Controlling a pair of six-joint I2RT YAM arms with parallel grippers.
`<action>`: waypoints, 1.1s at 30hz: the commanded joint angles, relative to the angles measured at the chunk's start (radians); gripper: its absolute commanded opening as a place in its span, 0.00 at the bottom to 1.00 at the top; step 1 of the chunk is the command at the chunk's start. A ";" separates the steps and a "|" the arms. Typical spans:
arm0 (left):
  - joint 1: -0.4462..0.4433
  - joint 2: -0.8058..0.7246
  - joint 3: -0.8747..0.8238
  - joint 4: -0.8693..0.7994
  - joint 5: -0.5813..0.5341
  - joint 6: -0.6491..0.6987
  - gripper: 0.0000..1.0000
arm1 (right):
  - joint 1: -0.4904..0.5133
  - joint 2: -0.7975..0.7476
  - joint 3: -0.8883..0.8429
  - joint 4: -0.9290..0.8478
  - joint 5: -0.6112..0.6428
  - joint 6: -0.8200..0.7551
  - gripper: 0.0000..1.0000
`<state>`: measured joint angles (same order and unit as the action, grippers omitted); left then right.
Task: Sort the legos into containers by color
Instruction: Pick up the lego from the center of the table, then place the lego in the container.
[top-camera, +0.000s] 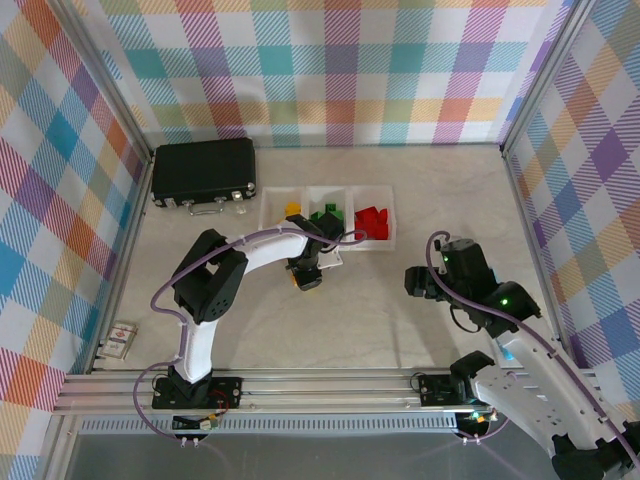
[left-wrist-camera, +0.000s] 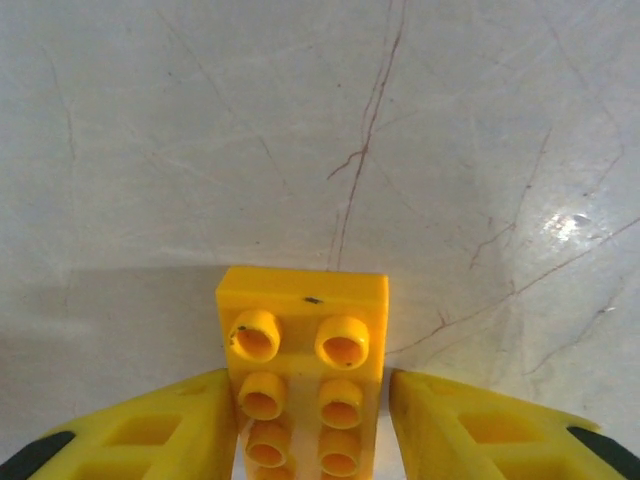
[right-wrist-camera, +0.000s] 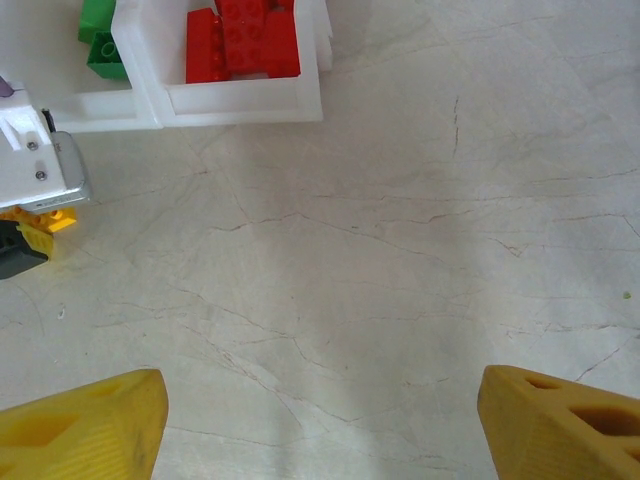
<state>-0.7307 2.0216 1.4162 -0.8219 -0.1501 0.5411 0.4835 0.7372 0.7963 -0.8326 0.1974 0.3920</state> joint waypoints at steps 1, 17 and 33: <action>0.010 0.060 -0.053 0.016 -0.008 0.005 0.40 | -0.006 -0.010 -0.002 -0.011 0.005 0.013 0.81; 0.021 -0.292 -0.045 0.118 -0.110 -0.105 0.15 | -0.005 -0.040 -0.017 -0.003 0.028 0.019 0.81; 0.279 -0.143 0.176 0.120 -0.018 -0.160 0.17 | -0.005 -0.048 -0.027 -0.004 0.014 0.019 0.81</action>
<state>-0.4721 1.8484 1.5444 -0.7029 -0.2199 0.3965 0.4835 0.7021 0.7784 -0.8322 0.2115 0.4034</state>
